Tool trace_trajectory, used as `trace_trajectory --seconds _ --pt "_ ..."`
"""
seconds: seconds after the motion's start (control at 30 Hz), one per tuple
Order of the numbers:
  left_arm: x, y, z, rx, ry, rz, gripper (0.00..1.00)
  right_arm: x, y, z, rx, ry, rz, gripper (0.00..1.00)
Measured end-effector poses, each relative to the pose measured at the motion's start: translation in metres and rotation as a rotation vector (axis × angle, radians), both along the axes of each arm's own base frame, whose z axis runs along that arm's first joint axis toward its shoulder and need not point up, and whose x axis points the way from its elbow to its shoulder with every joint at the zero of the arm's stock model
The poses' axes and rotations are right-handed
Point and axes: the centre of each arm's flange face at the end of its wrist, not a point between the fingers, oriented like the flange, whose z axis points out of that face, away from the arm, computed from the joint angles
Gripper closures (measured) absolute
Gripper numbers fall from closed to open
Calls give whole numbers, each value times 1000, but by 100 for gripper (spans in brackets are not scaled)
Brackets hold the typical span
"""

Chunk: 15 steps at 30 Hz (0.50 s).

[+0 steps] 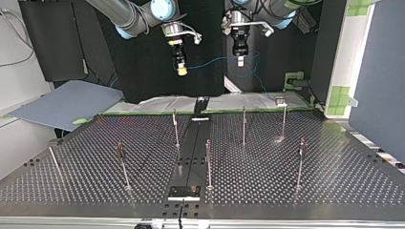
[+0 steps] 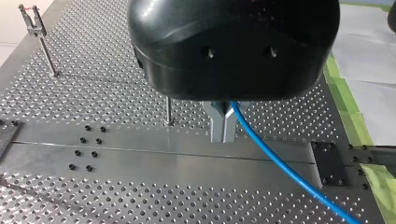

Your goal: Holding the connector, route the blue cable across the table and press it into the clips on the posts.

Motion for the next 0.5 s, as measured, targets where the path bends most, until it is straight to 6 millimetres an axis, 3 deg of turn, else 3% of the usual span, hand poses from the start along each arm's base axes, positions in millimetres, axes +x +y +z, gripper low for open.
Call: trace_trajectory --seconds 0.4,0.5 --pt "-1 1 0 4 2 2 100 0 0 0 -1 0 0 100" --pt "-7 6 2 28 17 14 100 5 -2 8 -14 3 4 100"
